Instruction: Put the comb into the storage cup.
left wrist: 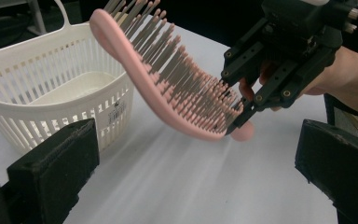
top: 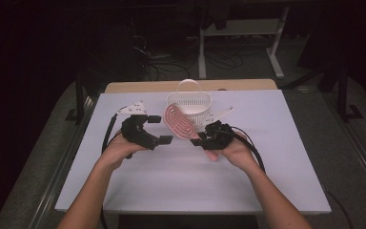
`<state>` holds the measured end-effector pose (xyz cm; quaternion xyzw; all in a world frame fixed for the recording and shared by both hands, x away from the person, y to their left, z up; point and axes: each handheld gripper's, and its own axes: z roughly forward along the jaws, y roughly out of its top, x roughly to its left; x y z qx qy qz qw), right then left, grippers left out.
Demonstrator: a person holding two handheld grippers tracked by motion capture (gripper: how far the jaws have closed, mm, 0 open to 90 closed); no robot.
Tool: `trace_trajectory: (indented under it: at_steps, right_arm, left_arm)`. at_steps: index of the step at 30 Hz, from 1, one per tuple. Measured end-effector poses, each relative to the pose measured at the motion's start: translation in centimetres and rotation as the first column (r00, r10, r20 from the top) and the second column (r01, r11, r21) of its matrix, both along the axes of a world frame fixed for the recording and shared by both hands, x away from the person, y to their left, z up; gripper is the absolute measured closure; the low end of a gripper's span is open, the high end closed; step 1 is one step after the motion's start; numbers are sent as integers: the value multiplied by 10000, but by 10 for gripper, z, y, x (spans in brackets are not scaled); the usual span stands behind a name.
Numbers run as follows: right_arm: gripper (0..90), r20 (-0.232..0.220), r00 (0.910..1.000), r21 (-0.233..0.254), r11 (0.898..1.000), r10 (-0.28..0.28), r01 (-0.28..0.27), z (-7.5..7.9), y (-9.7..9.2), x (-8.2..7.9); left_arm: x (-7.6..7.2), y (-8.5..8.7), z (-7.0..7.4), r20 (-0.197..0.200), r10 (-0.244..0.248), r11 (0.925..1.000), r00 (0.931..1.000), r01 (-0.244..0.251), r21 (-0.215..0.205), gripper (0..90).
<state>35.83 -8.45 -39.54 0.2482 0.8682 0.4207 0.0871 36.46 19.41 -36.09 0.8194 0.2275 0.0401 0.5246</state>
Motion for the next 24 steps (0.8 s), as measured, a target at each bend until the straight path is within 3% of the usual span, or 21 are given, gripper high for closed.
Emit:
trace_trajectory:
  at_steps: [14,24]
  right_arm:
    - [686,178,9995,115,9996,251,-253,-2,15,-7]
    - [686,263,9991,180,9993,333,-338,-3,22,-11]
  left_arm:
    - [1,-1,-2,-122,234,9997,9997,-234,18,0]
    - [1,-4,-3,-118,600,9977,9981,-596,331,0]
